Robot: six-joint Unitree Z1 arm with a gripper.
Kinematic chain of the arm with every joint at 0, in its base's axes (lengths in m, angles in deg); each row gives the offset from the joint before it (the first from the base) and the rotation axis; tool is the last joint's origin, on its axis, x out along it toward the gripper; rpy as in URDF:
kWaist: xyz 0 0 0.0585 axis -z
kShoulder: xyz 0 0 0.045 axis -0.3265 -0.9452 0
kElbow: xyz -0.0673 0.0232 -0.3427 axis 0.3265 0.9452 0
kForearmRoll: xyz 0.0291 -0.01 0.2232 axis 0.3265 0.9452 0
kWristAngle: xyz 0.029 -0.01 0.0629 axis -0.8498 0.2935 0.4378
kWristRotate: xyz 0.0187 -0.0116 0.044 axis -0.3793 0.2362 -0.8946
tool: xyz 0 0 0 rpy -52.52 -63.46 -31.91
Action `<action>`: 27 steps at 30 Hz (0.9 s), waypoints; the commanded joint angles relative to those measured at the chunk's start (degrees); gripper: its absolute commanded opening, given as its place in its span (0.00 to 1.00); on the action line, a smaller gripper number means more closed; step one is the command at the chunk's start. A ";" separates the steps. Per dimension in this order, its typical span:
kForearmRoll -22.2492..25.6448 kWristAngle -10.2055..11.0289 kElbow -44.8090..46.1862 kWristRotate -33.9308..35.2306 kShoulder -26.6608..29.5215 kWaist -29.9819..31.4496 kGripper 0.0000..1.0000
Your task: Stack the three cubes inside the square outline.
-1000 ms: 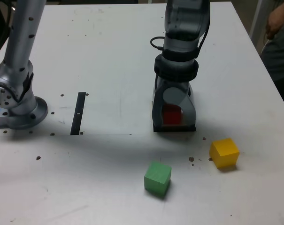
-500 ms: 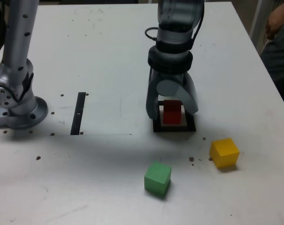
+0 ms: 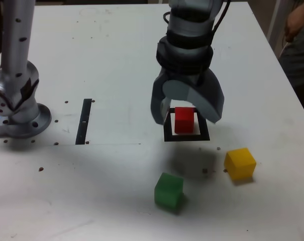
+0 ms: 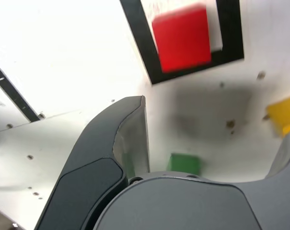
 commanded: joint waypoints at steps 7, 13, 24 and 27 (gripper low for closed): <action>0.94 0.14 -4.72 -0.05 -2.18 6.44 0.98; 3.51 0.35 -13.77 0.02 -7.79 7.67 0.98; 6.70 -2.84 -27.01 4.12 -17.32 5.63 0.98; 6.72 -3.59 -27.84 5.95 -18.87 4.57 0.98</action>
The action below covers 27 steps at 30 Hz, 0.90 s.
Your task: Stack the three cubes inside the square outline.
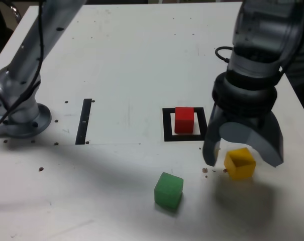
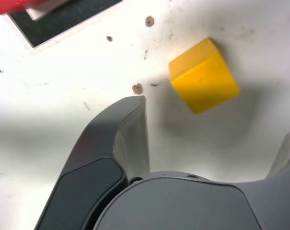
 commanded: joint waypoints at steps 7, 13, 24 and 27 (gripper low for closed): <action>0.16 -0.83 -1.68 5.98 -3.66 -2.71 0.98; 0.63 -1.22 -1.14 10.22 -4.80 -3.62 0.97; 0.87 -3.17 -2.25 11.41 -7.48 -4.34 0.80; 0.85 -3.50 -3.02 11.68 -8.20 -4.40 0.67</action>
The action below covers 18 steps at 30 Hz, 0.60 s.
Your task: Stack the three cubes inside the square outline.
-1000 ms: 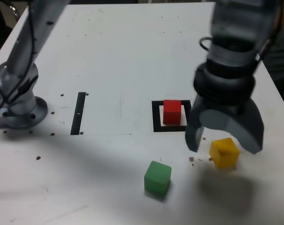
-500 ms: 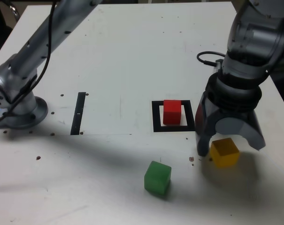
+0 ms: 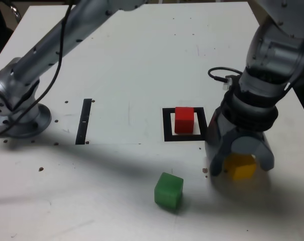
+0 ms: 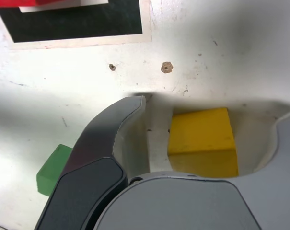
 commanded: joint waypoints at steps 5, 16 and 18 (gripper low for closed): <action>-0.50 1.16 -1.86 0.18 -0.86 -0.15 0.35; -0.38 1.56 -2.34 -0.15 -0.71 -0.15 0.26; -0.11 1.54 -2.31 -0.25 -0.53 -0.15 0.26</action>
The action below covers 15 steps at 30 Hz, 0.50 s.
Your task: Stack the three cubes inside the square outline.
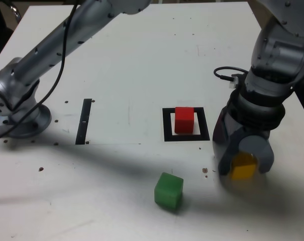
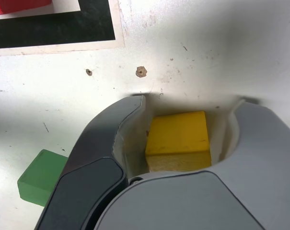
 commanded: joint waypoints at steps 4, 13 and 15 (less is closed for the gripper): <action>1.30 0.14 -0.01 -0.61 0.89 -0.11 0.26; 5.73 1.79 0.46 -3.86 5.78 -0.11 0.26; 6.56 2.27 0.85 -4.66 7.24 -0.11 0.26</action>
